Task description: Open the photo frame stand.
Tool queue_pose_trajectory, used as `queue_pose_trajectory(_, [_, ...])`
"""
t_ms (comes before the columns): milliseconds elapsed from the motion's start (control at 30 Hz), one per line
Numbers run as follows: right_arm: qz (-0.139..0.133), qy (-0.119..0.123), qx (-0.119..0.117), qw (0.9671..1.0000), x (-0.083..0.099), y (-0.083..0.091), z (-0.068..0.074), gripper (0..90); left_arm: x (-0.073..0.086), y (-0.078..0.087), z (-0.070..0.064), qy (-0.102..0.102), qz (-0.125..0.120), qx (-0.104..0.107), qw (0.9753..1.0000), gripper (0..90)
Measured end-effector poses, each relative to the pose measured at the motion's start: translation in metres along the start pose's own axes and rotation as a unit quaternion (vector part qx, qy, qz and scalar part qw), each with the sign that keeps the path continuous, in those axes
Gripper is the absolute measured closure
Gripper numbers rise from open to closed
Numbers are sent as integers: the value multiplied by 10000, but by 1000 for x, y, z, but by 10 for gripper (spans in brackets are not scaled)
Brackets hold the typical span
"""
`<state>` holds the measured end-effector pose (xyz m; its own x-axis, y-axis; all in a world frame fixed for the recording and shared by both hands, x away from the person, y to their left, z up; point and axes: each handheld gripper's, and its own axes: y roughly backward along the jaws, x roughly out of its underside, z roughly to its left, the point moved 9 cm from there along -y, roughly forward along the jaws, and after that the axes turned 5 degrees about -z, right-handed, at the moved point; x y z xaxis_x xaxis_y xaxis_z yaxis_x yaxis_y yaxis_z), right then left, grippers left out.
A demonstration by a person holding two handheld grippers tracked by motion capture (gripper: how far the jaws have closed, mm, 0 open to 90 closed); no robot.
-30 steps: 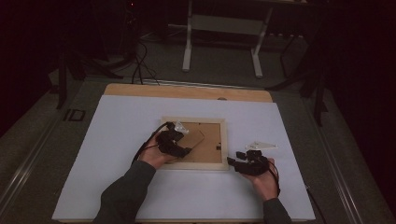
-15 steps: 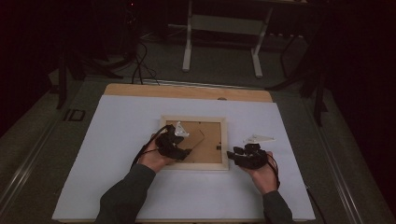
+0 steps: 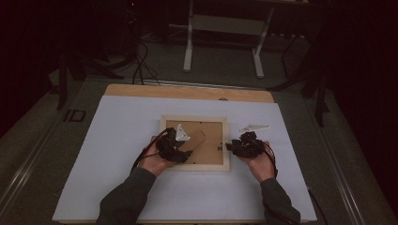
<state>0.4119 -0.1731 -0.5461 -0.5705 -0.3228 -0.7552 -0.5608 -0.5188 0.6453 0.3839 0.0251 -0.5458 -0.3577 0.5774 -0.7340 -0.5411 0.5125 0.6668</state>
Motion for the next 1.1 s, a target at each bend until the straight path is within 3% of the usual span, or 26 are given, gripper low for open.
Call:
queue_pose_trajectory(200, [48,-141,-22,9999,-10,-6,-5,581,0,3,-2,-81,-63,-95,9999,397])
queue_pose_trajectory(367, [110,-246,-181,9995,-16,-10,-7,548,1,3,-4,-120,-173,-141,9997,398])
queue_pose_trajectory(800, [221,-358,-328,9986,-23,-17,-9,541,1,6,-8,-348,-311,-354,9983,396])
queue_pose_trajectory(1100, [242,-768,-766,9938,-22,-20,-13,539,0,7,-9,-468,-378,-389,9974,396])
